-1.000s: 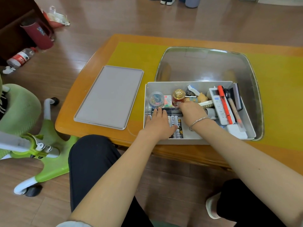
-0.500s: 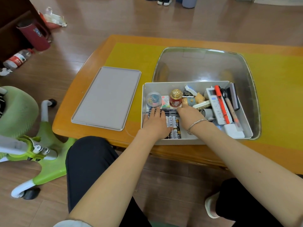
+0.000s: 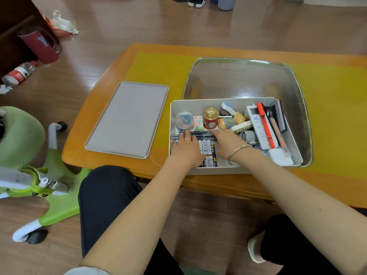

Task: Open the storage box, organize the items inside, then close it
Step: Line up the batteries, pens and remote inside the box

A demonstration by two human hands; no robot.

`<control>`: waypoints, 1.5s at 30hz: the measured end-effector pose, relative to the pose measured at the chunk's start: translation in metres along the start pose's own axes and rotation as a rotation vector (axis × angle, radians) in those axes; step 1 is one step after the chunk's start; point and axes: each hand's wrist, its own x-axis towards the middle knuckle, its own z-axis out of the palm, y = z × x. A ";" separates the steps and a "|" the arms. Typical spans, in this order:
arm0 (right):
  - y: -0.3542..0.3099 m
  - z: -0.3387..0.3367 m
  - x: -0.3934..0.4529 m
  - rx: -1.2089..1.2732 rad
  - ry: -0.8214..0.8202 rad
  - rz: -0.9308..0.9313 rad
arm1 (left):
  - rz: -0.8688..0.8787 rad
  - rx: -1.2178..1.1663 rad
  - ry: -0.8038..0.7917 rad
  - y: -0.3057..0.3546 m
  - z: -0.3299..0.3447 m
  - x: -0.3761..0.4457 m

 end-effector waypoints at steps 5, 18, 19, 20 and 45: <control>0.002 0.000 -0.004 0.077 0.001 0.052 | 0.040 -0.014 -0.021 -0.001 0.001 0.001; 0.013 -0.008 -0.016 0.240 -0.125 0.119 | 0.049 -0.040 -0.074 -0.004 -0.001 0.000; 0.012 -0.009 -0.016 0.276 -0.154 0.109 | 0.048 -0.037 -0.077 -0.003 -0.002 0.000; 0.011 -0.011 -0.018 0.313 -0.181 0.097 | 0.047 -0.035 -0.081 -0.003 -0.002 0.000; 0.094 -0.042 -0.079 0.261 0.446 0.445 | 0.480 0.000 0.282 0.094 -0.026 -0.001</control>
